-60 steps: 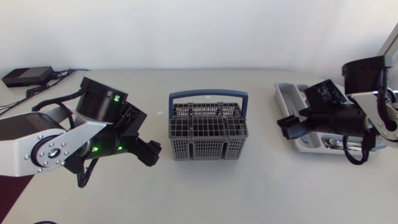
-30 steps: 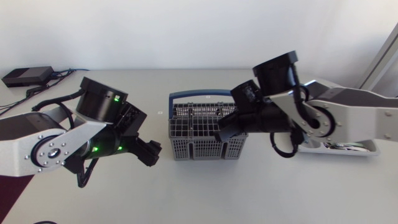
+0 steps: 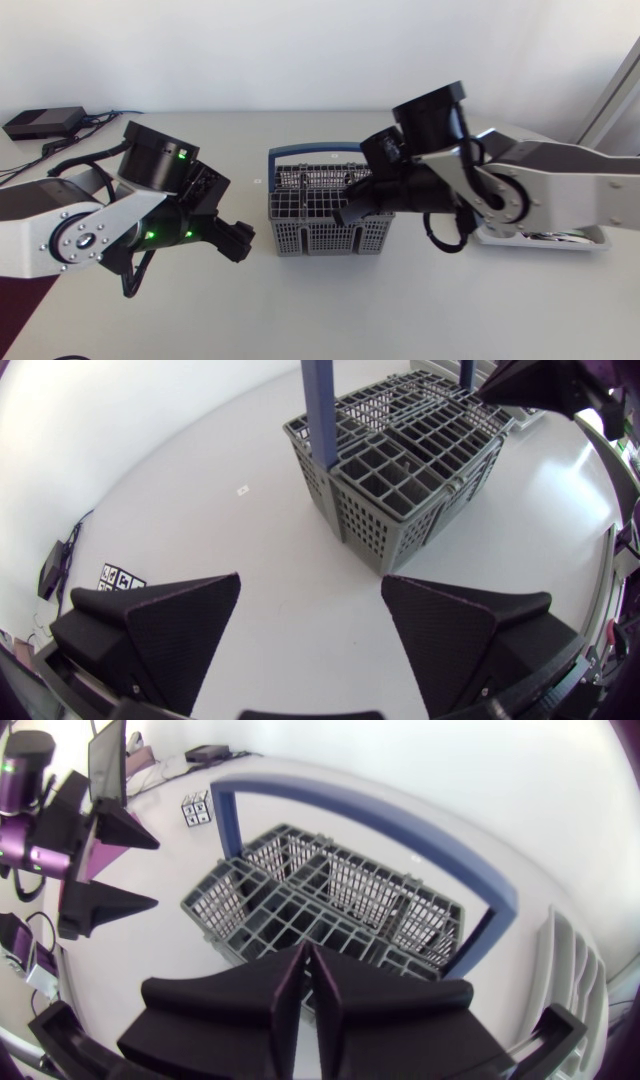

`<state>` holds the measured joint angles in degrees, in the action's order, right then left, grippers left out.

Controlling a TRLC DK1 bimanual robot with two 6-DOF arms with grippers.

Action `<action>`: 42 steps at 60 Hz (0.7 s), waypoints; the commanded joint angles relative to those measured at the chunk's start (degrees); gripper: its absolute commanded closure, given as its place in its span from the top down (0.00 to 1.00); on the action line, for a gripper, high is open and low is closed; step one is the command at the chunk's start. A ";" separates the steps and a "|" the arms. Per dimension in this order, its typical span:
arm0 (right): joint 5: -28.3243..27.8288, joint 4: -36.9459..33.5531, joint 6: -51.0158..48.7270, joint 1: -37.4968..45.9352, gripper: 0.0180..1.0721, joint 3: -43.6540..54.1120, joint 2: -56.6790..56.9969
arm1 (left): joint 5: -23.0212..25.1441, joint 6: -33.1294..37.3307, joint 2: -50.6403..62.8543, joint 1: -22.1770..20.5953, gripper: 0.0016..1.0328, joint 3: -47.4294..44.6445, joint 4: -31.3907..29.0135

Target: Transfer all utensils from the basket to the drawer tray.

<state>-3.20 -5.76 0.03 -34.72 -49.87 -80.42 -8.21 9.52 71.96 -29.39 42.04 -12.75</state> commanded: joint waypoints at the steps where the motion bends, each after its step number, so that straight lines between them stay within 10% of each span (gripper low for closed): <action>1: 0.04 -0.13 1.29 0.97 0.12 3.20 5.63 | 0.03 0.68 2.04 1.17 0.96 1.11 0.62; 26: -1.81 -0.04 -3.02 9.50 0.12 10.58 11.87 | 0.03 -3.10 5.64 0.21 0.95 7.70 1.94; 42: -2.95 1.28 -3.72 12.40 0.12 11.90 11.52 | 5.39 -3.54 7.40 0.03 0.63 7.97 2.56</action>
<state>-5.85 -5.10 -3.03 -23.00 -39.64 -69.32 -4.43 7.14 78.35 -28.99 48.86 -10.55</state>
